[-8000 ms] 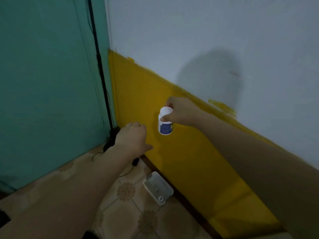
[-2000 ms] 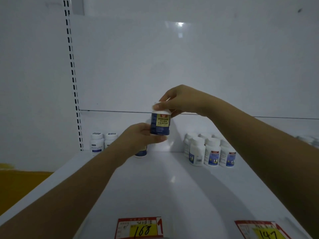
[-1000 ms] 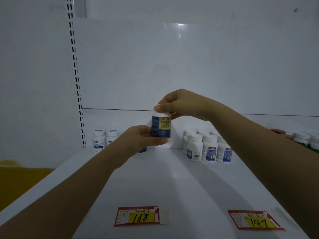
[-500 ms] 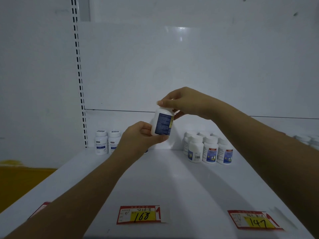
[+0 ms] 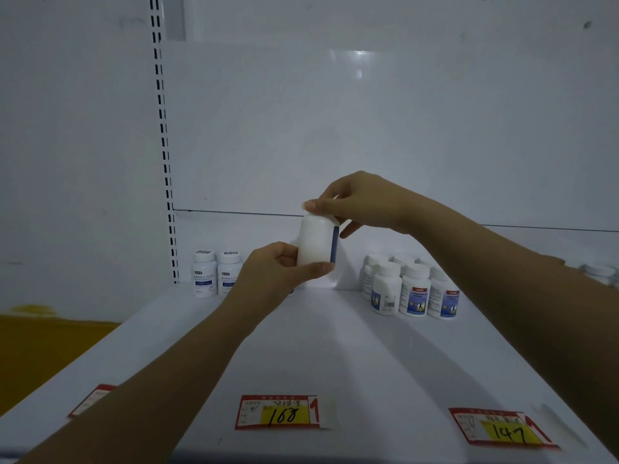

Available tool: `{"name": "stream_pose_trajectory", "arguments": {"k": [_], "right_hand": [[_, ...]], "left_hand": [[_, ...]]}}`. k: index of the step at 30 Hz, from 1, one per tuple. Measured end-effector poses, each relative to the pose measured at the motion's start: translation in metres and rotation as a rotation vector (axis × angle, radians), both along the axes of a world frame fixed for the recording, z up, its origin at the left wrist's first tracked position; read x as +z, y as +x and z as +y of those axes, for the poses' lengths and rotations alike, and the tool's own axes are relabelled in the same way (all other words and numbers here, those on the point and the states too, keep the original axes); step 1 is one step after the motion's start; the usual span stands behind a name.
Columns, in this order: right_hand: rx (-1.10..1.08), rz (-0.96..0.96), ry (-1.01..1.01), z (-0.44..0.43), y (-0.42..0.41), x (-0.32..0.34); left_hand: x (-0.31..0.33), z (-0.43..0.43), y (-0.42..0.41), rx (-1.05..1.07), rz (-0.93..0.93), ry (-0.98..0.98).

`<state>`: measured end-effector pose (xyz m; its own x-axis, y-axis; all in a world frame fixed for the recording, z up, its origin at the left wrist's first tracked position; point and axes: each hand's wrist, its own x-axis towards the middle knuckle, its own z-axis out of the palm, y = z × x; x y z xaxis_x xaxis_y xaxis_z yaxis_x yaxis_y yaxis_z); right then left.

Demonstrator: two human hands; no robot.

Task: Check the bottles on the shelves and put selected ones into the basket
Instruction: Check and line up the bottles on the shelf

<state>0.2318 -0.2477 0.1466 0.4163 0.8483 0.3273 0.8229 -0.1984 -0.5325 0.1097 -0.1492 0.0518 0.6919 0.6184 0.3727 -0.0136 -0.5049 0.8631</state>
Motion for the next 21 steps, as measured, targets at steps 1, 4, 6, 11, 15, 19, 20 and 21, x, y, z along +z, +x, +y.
{"name": "stream_pose_trajectory", "arguments": {"k": [1,4,6,11,15,19,20,21], "right_hand": [[0.026,0.036,0.016,0.001,0.001,0.000],[0.134,0.189,0.040,0.001,0.002,0.001],[0.204,0.263,0.053,0.002,0.002,-0.001],[0.089,0.016,0.030,0.018,-0.009,-0.006],[0.055,-0.051,0.119,0.024,-0.011,-0.007],[0.200,0.165,0.144,0.018,-0.008,-0.001],[0.218,0.197,0.142,0.018,-0.007,-0.001],[0.228,0.214,0.137,0.019,-0.008,-0.002]], "left_hand": [[0.000,0.001,-0.001,-0.010,0.010,-0.008],[0.003,0.008,-0.006,-0.085,0.051,-0.064],[0.004,0.013,-0.009,-0.096,0.077,-0.040],[-0.001,0.013,-0.011,0.025,-0.055,-0.009],[-0.001,0.014,-0.013,-0.020,-0.104,-0.096],[0.003,0.020,-0.015,-0.139,0.014,-0.116],[0.003,0.020,-0.015,-0.148,0.025,-0.107],[0.003,0.020,-0.015,-0.147,0.022,-0.099]]}}
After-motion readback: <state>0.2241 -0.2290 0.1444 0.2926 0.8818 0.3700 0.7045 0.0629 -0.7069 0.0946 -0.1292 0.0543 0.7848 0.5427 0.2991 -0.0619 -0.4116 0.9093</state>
